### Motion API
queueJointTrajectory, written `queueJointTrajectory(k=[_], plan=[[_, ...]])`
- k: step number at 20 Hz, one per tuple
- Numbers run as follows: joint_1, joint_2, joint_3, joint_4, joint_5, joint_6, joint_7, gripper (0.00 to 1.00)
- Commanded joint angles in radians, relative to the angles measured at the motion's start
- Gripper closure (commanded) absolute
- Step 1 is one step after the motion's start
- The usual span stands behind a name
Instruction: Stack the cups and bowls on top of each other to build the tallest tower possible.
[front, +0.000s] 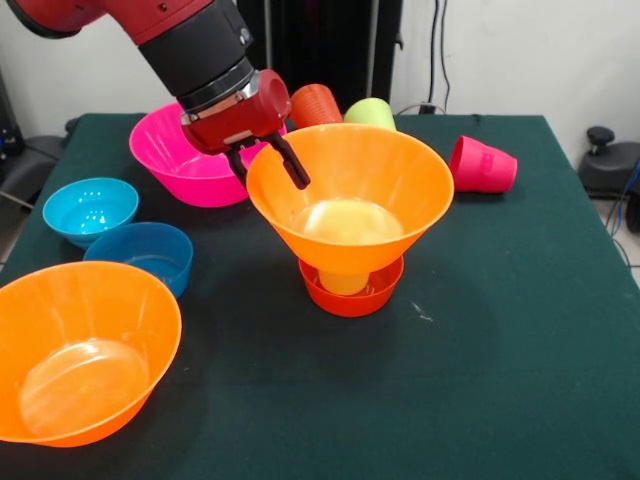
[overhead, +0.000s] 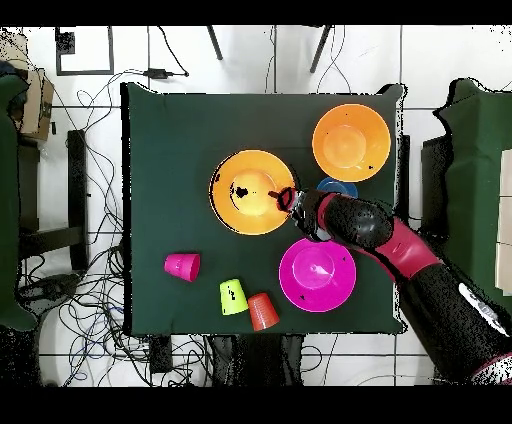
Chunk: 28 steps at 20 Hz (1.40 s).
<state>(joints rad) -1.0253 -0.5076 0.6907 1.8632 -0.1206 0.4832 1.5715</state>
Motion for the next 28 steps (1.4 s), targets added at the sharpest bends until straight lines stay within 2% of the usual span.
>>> queueJointTrajectory(k=[1, 15, 28], plan=[[0.01, -0.025, 0.04, 0.027, -0.031, 0.014, 0.015, 0.0], [0.009, -0.024, 0.033, 0.016, -0.03, 0.035, 0.01, 0.0], [-0.016, -0.096, 0.049, 0.019, 0.001, 0.136, 0.0, 0.0]])
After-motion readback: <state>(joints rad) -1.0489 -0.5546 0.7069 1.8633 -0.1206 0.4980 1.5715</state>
